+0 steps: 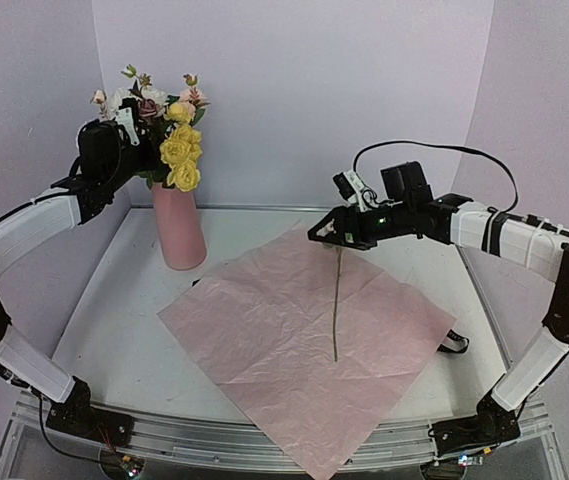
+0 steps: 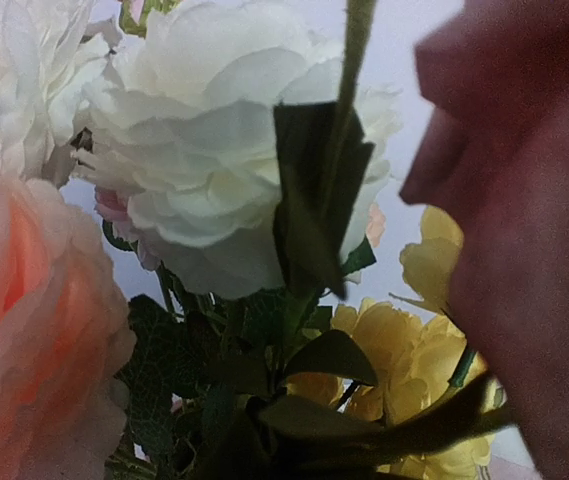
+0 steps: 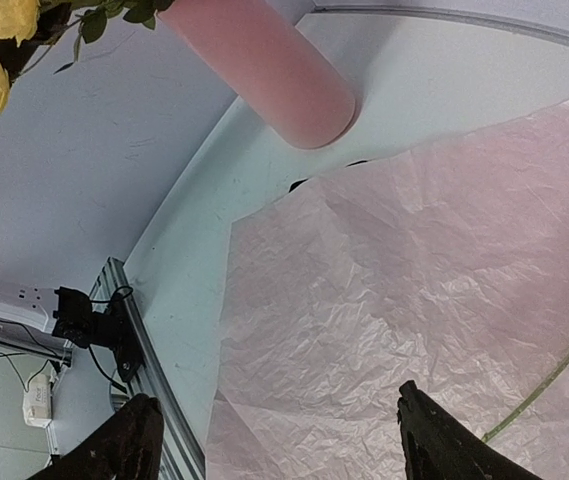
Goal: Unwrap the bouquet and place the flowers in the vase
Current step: Insert the fake flower into the vase.
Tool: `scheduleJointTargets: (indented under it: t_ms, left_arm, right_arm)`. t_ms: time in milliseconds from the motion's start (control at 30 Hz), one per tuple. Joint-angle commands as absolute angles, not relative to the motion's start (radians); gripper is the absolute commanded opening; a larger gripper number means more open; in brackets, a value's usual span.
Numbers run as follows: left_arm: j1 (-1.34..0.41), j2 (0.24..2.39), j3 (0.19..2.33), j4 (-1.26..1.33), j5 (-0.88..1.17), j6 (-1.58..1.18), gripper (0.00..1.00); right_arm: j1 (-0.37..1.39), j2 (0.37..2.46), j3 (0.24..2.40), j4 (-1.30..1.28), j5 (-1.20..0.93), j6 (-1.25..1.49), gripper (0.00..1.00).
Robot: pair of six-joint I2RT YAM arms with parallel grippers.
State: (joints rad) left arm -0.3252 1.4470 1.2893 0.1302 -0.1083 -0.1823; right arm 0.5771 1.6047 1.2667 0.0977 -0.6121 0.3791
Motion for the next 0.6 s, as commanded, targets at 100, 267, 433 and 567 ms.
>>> scheduleJointTargets:
  t_ms: [100,267,433,567]
  left_arm:
    - [-0.319,1.415,1.252,0.143,-0.095,-0.213,0.18]
    - [-0.319,1.354,1.254,0.115,-0.110,-0.234,0.36]
    - [-0.320,1.274,1.236,0.049,-0.115,-0.258,0.47]
    - [-0.320,1.201,1.198,-0.002,-0.119,-0.279,0.49]
  right_arm:
    - [0.572,1.583,1.246,0.107,-0.607,0.393,0.82]
    - [0.567,1.586,1.239,0.070,-0.521,0.419,0.81]
    - [0.554,1.576,1.207,0.044,-0.460,0.462,0.81]
    - [0.547,1.574,1.186,0.039,-0.445,0.482,0.81]
